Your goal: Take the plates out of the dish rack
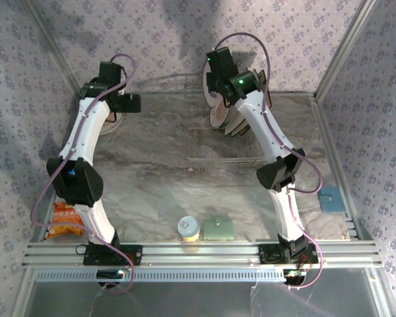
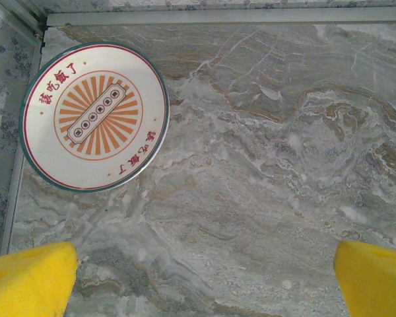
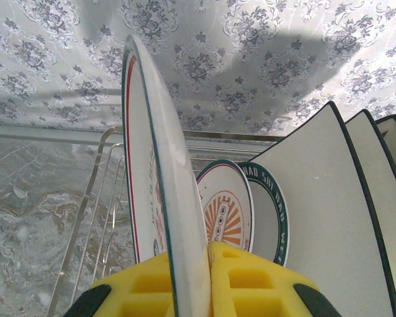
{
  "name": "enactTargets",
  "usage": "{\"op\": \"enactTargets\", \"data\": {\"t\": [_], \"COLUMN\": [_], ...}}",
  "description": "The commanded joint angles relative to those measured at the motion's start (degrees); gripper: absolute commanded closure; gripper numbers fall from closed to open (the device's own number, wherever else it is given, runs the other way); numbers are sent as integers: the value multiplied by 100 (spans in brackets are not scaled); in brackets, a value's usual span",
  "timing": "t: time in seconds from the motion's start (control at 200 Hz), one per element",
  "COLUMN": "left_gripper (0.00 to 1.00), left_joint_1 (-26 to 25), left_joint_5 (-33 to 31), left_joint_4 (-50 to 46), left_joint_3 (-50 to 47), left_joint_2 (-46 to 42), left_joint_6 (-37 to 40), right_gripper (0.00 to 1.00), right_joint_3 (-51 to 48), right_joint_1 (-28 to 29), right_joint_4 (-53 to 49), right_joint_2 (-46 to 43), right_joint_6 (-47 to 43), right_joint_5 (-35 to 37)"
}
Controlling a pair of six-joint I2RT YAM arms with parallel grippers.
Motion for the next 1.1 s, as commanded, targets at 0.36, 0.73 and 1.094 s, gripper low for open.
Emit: {"op": "enactTargets", "data": {"t": [0.36, 0.73, 1.094], "left_gripper": [1, 1, 1], "left_joint_1": [-32, -34, -30], "left_joint_5": [143, 340, 446], "left_joint_4": [26, 96, 140], "left_joint_3": [57, 13, -22], "left_joint_2": [-251, -258, -271], "left_joint_6": [67, 24, 2], "right_gripper": [100, 100, 100], "right_joint_3": [-2805, -5687, -6495], "right_joint_1": [-518, -1439, -1586], "right_joint_4": [2130, 5692, 6952], "right_joint_2": [-1705, -2406, -2364], "right_joint_6": [536, 2735, 3662], "right_joint_5": [-2524, -5995, -6341]}}
